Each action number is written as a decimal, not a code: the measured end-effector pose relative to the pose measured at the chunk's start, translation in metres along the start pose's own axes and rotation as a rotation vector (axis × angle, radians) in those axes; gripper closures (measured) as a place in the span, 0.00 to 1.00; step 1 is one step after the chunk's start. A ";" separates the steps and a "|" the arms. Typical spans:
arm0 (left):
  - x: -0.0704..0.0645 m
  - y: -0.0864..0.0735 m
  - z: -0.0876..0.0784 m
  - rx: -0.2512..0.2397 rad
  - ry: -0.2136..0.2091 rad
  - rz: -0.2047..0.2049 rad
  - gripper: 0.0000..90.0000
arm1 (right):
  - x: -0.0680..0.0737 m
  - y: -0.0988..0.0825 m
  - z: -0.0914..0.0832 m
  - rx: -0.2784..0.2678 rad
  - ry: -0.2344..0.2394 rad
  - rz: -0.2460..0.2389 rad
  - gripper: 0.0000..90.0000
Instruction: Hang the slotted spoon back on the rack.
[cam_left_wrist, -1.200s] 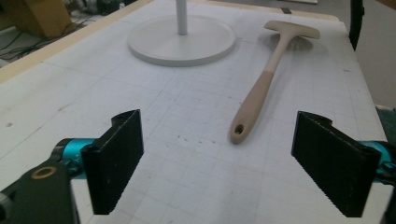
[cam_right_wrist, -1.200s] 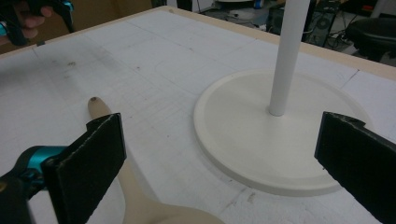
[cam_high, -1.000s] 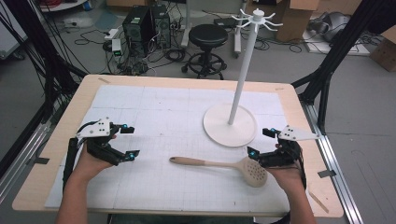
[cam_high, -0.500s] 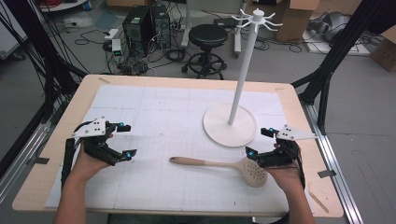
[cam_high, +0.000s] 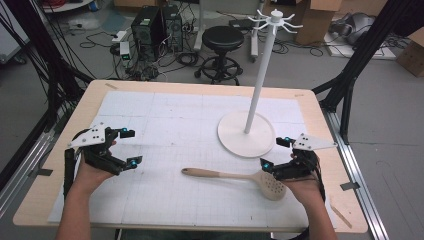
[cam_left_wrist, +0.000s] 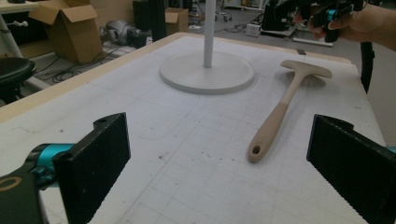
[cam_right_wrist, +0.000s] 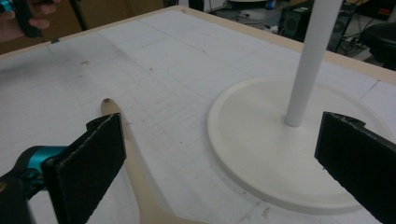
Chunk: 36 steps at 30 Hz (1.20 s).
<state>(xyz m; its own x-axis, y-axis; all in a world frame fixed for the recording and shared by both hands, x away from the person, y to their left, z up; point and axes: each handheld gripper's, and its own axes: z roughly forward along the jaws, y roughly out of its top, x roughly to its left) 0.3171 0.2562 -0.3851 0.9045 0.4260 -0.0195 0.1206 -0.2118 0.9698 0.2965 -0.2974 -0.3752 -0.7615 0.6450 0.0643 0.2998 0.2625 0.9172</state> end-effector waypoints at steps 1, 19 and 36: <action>0.001 -0.001 0.001 -0.001 -0.003 0.001 0.07 | 0.004 0.004 0.003 0.004 0.014 -0.012 0.01; 0.000 0.001 -0.001 -0.004 0.003 0.016 0.07 | 0.035 0.036 0.087 0.309 0.196 -0.151 0.01; 0.001 -0.002 0.002 0.026 0.007 0.006 0.07 | 0.057 0.025 0.127 0.594 0.297 -0.291 0.17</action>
<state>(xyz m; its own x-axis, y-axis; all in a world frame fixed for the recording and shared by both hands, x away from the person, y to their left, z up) 0.3188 0.2558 -0.3876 0.9024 0.4306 -0.0118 0.1257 -0.2371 0.9633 0.3333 -0.1628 -0.3989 -0.9567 0.2893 0.0317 0.2583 0.7940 0.5504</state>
